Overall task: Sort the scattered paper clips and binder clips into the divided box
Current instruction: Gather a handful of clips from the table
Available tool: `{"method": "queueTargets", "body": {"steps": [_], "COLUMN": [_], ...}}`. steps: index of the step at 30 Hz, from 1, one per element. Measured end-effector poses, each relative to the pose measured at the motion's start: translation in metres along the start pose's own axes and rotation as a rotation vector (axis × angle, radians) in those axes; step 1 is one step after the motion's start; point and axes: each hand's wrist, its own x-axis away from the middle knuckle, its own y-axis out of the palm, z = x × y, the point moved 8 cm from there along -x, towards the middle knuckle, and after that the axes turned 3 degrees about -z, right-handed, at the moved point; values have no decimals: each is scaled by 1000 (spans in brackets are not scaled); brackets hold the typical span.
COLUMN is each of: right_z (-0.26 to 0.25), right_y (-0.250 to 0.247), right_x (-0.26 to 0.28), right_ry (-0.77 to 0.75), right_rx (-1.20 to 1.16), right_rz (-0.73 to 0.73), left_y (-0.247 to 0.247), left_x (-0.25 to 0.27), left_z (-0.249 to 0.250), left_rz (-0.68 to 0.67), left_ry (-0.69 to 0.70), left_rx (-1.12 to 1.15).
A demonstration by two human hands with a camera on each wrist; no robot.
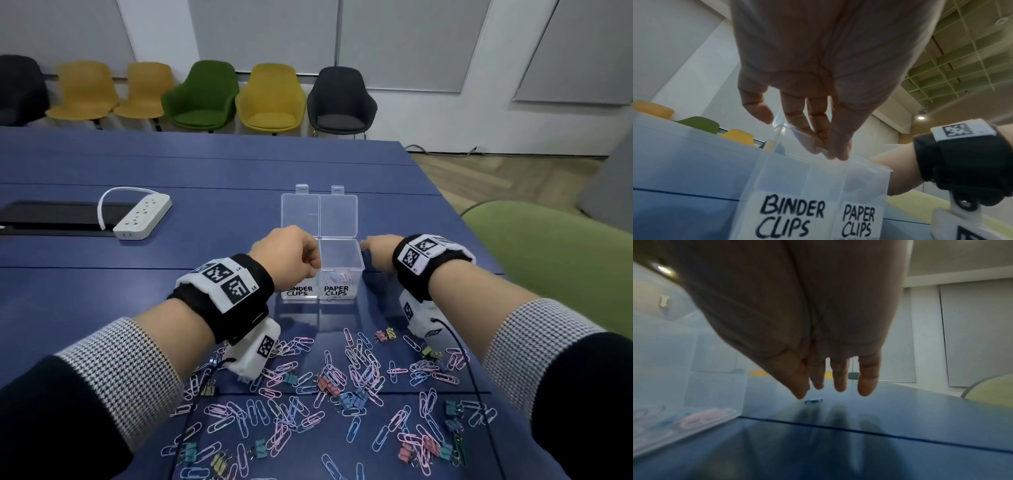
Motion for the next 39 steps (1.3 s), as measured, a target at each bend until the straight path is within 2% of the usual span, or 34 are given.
{"method": "queueTargets", "body": {"steps": [2,6,8,10,12,14,16,20,23,29,39], "right_z": [-7,-4,-1,1,5,12,19,27,32,52,53], "right_y": [4,6,8,12,19,25,31,47,54,69,89], "right_x": [-4,-1,8,23,39,52,70,105,128,153,163], "right_ry": [-48,-50,-55,-78,-105,-125,-143,-142,-145,-130,-93], "right_rx": [37,84,124,174,194,176,160,180,138,59,-58], "right_rz": [-20,-50,-81,-124,-153,-142,-116,-139,-127,-49,103], "left_y": [1,3,0,-6,-6,6,29,70,84,93,107], "left_x": [0,4,7,13,24,31,37,40,39,39,43], "left_z": [-1,2,6,17,37,55,66,65,60,59,72], "left_rz": [-9,-45,9,104,127,30,-127,-372,-470,-515,-553], "left_ry": [-8,-5,15,79,201,299,328,212,109,9,31], "left_rx": [-6,-40,-60,-55,-8,-2,-85,-257,-274,-212,-339]}}
